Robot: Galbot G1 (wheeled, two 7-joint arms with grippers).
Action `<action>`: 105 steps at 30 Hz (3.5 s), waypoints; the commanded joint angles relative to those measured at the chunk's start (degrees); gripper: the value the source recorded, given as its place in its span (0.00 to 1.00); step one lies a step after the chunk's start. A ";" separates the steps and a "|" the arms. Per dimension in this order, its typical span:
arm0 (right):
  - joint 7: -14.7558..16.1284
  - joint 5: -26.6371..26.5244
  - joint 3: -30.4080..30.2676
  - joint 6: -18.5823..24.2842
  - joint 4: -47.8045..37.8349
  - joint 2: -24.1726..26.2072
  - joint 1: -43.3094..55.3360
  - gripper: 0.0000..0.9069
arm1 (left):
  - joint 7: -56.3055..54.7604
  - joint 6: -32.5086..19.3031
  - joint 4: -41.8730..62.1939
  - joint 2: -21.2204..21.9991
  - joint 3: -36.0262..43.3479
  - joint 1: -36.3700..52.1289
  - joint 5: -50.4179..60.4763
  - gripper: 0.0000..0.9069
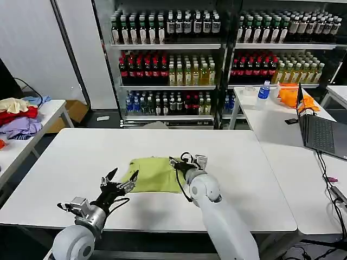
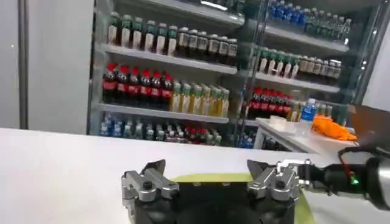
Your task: Fold and organize the clothes.
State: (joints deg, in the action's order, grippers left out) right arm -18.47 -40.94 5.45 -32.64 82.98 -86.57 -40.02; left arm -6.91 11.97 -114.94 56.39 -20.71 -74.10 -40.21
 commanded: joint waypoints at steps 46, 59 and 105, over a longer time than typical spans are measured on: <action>19.55 26.67 2.99 21.79 -22.29 6.91 13.65 1.00 | 0.39 -0.59 0.66 -1.17 -0.18 -0.02 -1.11 1.00; 10.65 23.57 9.60 23.07 15.76 17.20 -10.76 1.00 | 0.07 -1.90 -1.83 -1.31 -0.97 -1.49 0.42 1.00; 9.92 24.53 19.10 20.92 35.15 19.07 -34.22 1.00 | -0.73 -2.44 -3.59 2.69 -0.83 -2.08 5.65 1.00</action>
State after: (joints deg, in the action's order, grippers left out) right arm -8.27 -14.97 24.26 -11.08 116.54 -67.48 -73.37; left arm -7.64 9.51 -118.44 59.03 -21.49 -76.03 -34.86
